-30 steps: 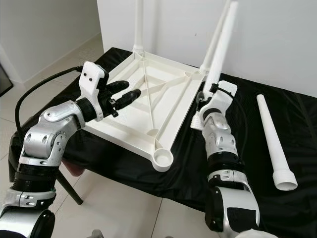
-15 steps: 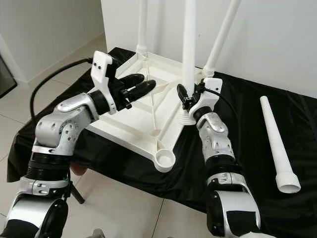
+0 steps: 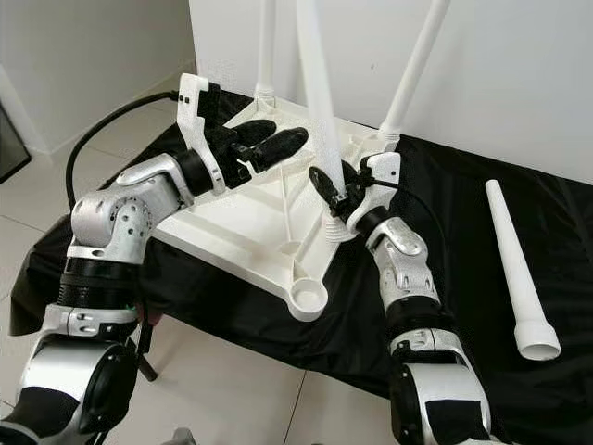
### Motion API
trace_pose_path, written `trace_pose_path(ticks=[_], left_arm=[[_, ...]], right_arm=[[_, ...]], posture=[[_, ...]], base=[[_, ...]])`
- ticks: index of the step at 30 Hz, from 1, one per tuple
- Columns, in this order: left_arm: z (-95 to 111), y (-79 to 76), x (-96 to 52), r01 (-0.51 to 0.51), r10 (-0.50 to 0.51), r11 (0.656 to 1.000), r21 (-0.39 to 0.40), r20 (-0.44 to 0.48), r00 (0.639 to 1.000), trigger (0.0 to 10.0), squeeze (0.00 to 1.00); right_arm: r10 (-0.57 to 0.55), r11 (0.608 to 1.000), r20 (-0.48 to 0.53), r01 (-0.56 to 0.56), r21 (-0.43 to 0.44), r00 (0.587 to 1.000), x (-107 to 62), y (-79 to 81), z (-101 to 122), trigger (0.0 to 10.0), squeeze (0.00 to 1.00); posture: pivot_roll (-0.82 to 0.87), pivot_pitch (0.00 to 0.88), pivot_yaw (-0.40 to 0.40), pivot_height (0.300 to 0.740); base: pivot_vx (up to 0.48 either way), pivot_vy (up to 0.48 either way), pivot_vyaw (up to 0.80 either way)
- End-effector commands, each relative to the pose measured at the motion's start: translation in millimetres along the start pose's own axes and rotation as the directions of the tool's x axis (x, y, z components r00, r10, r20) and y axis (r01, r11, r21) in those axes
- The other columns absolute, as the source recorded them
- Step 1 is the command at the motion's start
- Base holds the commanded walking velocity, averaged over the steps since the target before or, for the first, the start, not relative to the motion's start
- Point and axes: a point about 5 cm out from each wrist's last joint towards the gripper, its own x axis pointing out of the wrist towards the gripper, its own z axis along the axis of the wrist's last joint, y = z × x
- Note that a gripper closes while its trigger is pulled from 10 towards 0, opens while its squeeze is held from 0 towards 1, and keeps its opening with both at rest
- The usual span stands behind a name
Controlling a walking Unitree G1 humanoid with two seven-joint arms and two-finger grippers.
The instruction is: Building children table
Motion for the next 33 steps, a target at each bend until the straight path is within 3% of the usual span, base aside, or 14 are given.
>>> trace_pose_path(ticks=[1,5,7,13,33], left_arm=[[4,-1.3,3.3,0.015,-0.015,1.000,-0.021,0.001,1.000,10.0,0.00],[6,3.7,5.3,-0.003,0.003,0.999,-0.048,-0.009,1.000,10.0,0.00],[6,11.3,9.0,-0.036,0.033,0.994,-0.107,-0.024,0.999,10.0,0.00],[5,14.5,18.1,-0.051,0.047,0.990,-0.134,-0.035,0.998,10.0,0.00],[18,7.6,38.4,-0.013,0.013,0.991,-0.133,-0.003,1.000,10.0,0.00]], right_arm=[[0.026,1.000,0.021,-0.026,-0.002,0.999,-2.0,1.2,1,10.0,0.00],[0.060,0.998,0.036,-0.060,-0.001,0.998,-2.2,3.8,2,10.0,0.00],[0.121,0.993,0.065,-0.122,-0.003,0.990,-1.9,9.5,6,10.0,0.00],[0.197,0.980,0.093,-0.197,-0.003,0.976,0.4,16.3,15,10.0,0.00],[0.255,0.967,0.076,-0.254,-0.024,0.964,-2.1,20.7,19,10.0,0.00]], posture=[[0.01,0.000,-0.076,0.740],[0.01,0.000,-0.075,0.740],[0.01,0.000,-0.074,0.740],[0.01,0.000,-0.071,0.740],[0.00,0.000,-0.076,0.740]], base=[[0.000,0.000,0.00],[0.000,0.000,0.00],[0.000,0.000,0.00],[0.000,0.000,0.00],[0.000,0.000,0.00]])
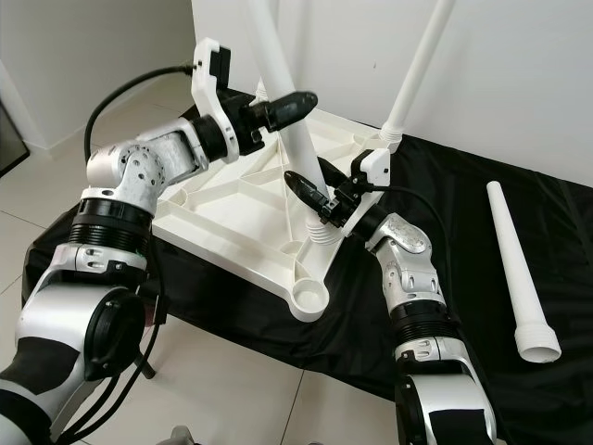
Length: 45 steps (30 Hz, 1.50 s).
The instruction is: Building children table
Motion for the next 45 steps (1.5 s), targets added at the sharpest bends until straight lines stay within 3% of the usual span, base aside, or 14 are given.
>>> trace_pose_path(ticks=[1,2,3,4,5,21,22,31,34,35,36,38,41,45], left_arm=[[2,-2.4,2.9,0.010,-0.010,1.000,-0.003,0.014,1.000,7.4,0.00],[2,-2.4,2.9,0.010,-0.010,1.000,-0.003,0.014,1.000,7.4,0.00],[4,-3.7,3.3,0.016,-0.015,1.000,-0.007,0.024,1.000,0.7,0.00],[4,-3.7,3.3,0.016,-0.015,1.000,-0.007,0.024,1.000,0.7,0.00],[5,-5.0,3.7,0.020,-0.019,1.000,-0.009,0.032,0.999,0.0,0.00],[8,-12.5,5.8,0.045,-0.046,0.998,0.040,0.043,0.998,0.0,0.00],[8,-13.3,6.1,0.048,-0.050,0.998,0.048,0.035,0.998,10.0,0.00],[8,-19.6,7.5,0.070,-0.073,0.991,0.116,0.023,0.997,10.0,0.00],[12,-27.3,9.6,0.070,-0.077,0.962,0.262,0.014,0.997,10.0,0.00],[12,-30.2,10.3,0.076,-0.082,0.949,0.305,0.008,0.997,10.0,0.00],[13,-33.1,10.6,0.086,-0.093,0.936,0.341,0.003,0.996,10.0,0.00],[12,-37.7,11.1,0.098,-0.104,0.913,0.396,-0.006,0.995,10.0,0.00],[11,-39.5,11.4,0.104,-0.107,0.906,0.410,-0.015,0.994,10.0,0.00],[3,-48.8,12.0,0.159,-0.143,0.855,0.493,-0.071,0.987,10.0,0.00]], right_arm=[[0.002,1.000,-0.002,-0.002,-0.004,1.000,-1.6,0.3,1,10.0,0.00],[0.002,1.000,-0.002,-0.002,-0.004,1.000,-1.6,0.3,1,10.0,0.00],[-0.005,1.000,-0.002,0.005,-0.002,1.000,-1.9,0.0,1,10.0,0.00],[-0.005,1.000,-0.002,0.005,-0.002,1.000,-1.9,0.0,1,10.0,0.00],[-0.011,1.000,-0.001,0.011,0.000,1.000,-1.8,-0.4,2,10.0,0.00],[-0.017,1.000,-0.005,0.017,-0.002,1.000,2.3,-3.6,8,10.0,0.00],[-0.013,1.000,-0.006,0.013,0.001,1.000,2.5,-3.7,8,10.0,1.00],[-0.006,1.000,-0.021,0.006,-0.009,1.000,4.5,-5.4,11,10.0,1.00],[-0.022,0.999,-0.073,0.019,-0.041,0.997,8.2,-10.4,14,10.0,1.00],[-0.036,0.998,-0.106,0.030,-0.059,0.994,9.3,-13.0,14,10.0,0.88],[-0.039,0.997,-0.131,0.030,-0.072,0.991,10.2,-14.6,14,10.0,0.00],[-0.050,0.995,-0.164,0.034,-0.096,0.985,12.2,-17.9,16,10.0,0.00],[-0.057,0.994,-0.178,0.038,-0.106,0.982,13.1,-19.5,17,10.0,0.00],[-0.051,0.993,-0.218,0.025,-0.116,0.975,16.6,-23.9,23,10.0,0.00]], posture=[[0.00,0.000,-0.077,0.740],[0.00,0.000,-0.077,0.740],[0.00,0.000,-0.076,0.740],[0.00,0.000,-0.076,0.740],[0.00,0.000,-0.076,0.740],[0.00,0.000,-0.078,0.740],[0.00,0.000,-0.079,0.740],[0.01,0.000,-0.084,0.740],[0.01,0.000,-0.088,0.740],[0.01,0.000,-0.088,0.740],[0.01,0.000,-0.089,0.740],[0.01,0.000,-0.089,0.740],[0.00,0.000,-0.089,0.740],[0.00,0.000,-0.092,0.740]], base=[[0.000,0.000,0.00],[0.000,0.000,0.00],[0.000,0.000,0.00],[0.000,0.000,0.00],[0.000,0.000,0.00],[0.000,0.000,0.00],[0.000,0.000,0.00],[0.000,0.000,0.00],[0.000,0.000,0.00],[0.000,0.000,0.00],[0.000,0.000,0.00],[0.000,0.000,0.00],[0.000,0.000,0.00],[0.000,0.000,0.00]])
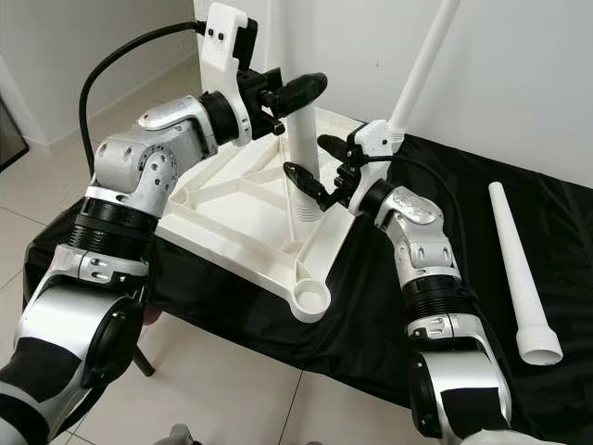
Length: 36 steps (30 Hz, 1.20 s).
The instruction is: Building children table
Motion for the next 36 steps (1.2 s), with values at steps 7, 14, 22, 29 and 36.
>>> trace_pose_path(ticks=[7,14,22,29,36], left_arm=[[6,-19.4,5.4,0.138,-0.139,0.988,0.065,0.009,0.990,10.0,0.00],[8,-25.4,7.1,0.158,-0.160,0.983,0.091,0.013,0.987,10.0,0.00],[4,-26.8,6.0,0.169,-0.170,0.979,0.111,-0.008,0.985,10.0,0.00],[1,-27.6,6.5,0.176,-0.174,0.978,0.112,-0.019,0.984,10.0,0.00],[0,-28.5,6.8,0.183,-0.181,0.975,0.123,-0.025,0.983,10.0,0.00]], right_arm=[[0.015,1.000,-0.042,-0.015,0.000,0.999,3.1,1.4,-3,10.0,0.00],[0.034,0.999,-0.049,-0.033,0.020,0.998,6.5,4.4,-3,4.0,0.00],[0.053,0.999,-0.064,-0.053,0.005,0.997,6.5,4.9,1,10.0,0.00],[0.048,0.999,-0.068,-0.048,0.002,0.997,6.0,3.2,3,10.0,0.00],[0.043,0.999,-0.071,-0.043,-0.001,0.997,5.1,1.2,5,10.0,0.00]], posture=[[0.00,0.000,-0.089,0.740],[0.01,0.000,-0.088,0.740],[0.00,0.000,-0.084,0.740],[0.00,0.000,-0.083,0.740],[0.00,0.000,-0.082,0.740]], base=[[0.000,0.000,0.00],[0.000,0.000,0.00],[0.000,0.000,0.00],[0.000,0.000,0.00],[0.000,0.000,0.00]])
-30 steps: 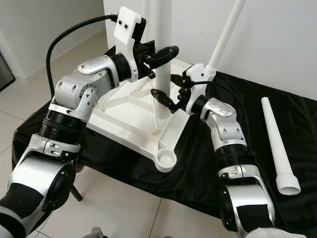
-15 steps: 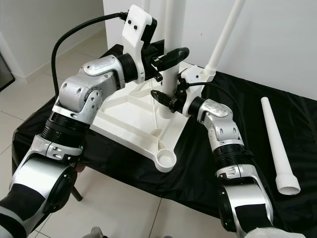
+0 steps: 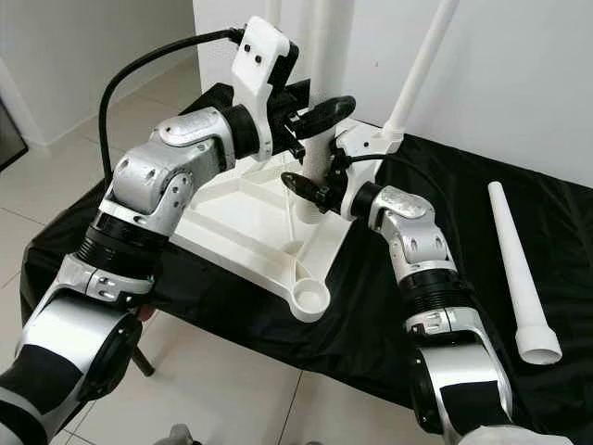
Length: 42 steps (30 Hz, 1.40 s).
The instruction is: Building children table
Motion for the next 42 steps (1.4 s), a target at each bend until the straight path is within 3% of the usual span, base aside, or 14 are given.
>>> trace_pose_path(ticks=[1,12,13,14,15,21,22,25,26,27,28,35,36,42], left_arm=[[-2,-6.7,-0.1,0.103,-0.103,0.994,0.023,-0.012,0.995,10.0,0.00],[1,-4.2,0.2,0.100,-0.100,0.995,0.028,-0.005,0.995,10.0,0.00],[2,-4.1,0.4,0.100,-0.100,0.995,0.030,-0.005,0.995,10.0,0.00],[2,-4.1,0.4,0.100,-0.100,0.995,0.030,-0.005,0.995,10.0,0.00],[2,-4.0,0.4,0.099,-0.099,0.995,0.032,-0.007,0.995,10.0,0.00],[-1,-4.9,-0.2,0.102,-0.101,0.995,0.025,-0.022,0.995,10.0,0.00],[-2,-4.7,-0.4,0.101,-0.100,0.995,0.014,-0.022,0.995,10.0,1.00],[-2,-4.0,-0.7,0.098,-0.098,0.995,0.000,-0.021,0.995,10.0,1.00],[-2,-3.4,-1.0,0.097,-0.097,0.995,-0.012,-0.019,0.995,10.0,1.00],[-2,-3.4,-1.0,0.097,-0.097,0.995,-0.012,-0.019,0.995,10.0,1.00],[-1,-2.9,-1.2,0.096,-0.096,0.995,-0.017,-0.017,0.995,10.0,1.00],[4,-0.2,-1.7,0.089,-0.089,0.996,-0.022,0.000,0.996,10.0,1.00],[7,0.3,-2.5,0.092,-0.092,0.995,-0.031,0.010,0.996,10.0,0.00],[14,12.5,-20.3,0.076,-0.069,0.988,-0.133,0.062,0.996,10.0,0.00]], right_arm=[[-0.013,0.999,0.004,0.013,-0.032,1.000,-3.1,-6.6,9,10.0,0.00],[-0.022,0.999,-0.002,0.021,-0.036,1.000,-5.4,-7.7,9,10.0,0.00],[-0.021,0.999,-0.001,0.021,-0.035,1.000,-5.5,-7.7,9,3.5,0.00],[-0.021,0.999,-0.001,0.021,-0.035,1.000,-5.5,-7.7,9,3.5,0.00],[-0.021,0.999,0.002,0.021,-0.031,1.000,-6.1,-7.8,9,0.0,0.00],[-0.033,0.999,0.014,0.033,-0.026,0.999,-6.5,-8.9,10,0.0,0.00],[-0.034,0.999,0.014,0.035,-0.027,0.999,-6.4,-8.9,10,0.0,0.00],[-0.037,0.999,0.013,0.037,-0.028,0.999,-6.3,-9.1,10,0.0,0.00],[-0.045,0.999,0.012,0.045,-0.029,0.999,-6.2,-9.8,10,5.2,0.00],[-0.045,0.999,0.012,0.045,-0.029,0.999,-6.2,-9.8,10,5.2,0.00],[-0.052,0.998,0.011,0.052,-0.028,0.999,-6.1,-10.6,10,10.0,0.00],[-0.080,0.997,0.012,0.080,-0.023,0.997,-4.8,-13.2,10,10.0,0.00],[-0.087,0.996,0.011,0.087,-0.021,0.996,-5.0,-13.8,9,10.0,0.00],[-0.217,0.976,0.018,0.217,0.017,0.976,-10.8,-26.4,5,10.0,0.00]], posture=[[0.00,0.000,-0.081,0.740],[0.00,0.000,-0.079,0.740],[0.00,0.000,-0.079,0.740],[0.00,0.000,-0.079,0.740],[0.00,0.000,-0.080,0.740],[0.00,0.000,-0.080,0.740],[0.00,0.000,-0.080,0.740],[0.00,0.000,-0.079,0.740],[0.00,0.000,-0.080,0.740],[0.00,0.000,-0.080,0.740],[0.00,0.000,-0.079,0.740],[0.00,0.000,-0.076,0.740],[0.00,0.000,-0.076,0.740],[0.00,0.000,-0.069,0.740]], base=[[0.000,0.000,0.00],[0.000,0.000,0.00],[0.000,0.000,0.00],[0.000,0.000,0.00],[0.000,0.000,0.00],[0.000,0.000,0.00],[0.000,0.000,0.00],[0.000,0.000,0.00],[0.000,0.000,0.00],[0.000,0.000,0.00],[0.000,0.000,0.00],[0.000,0.000,0.00],[0.000,0.000,0.00],[0.000,0.000,0.00]])
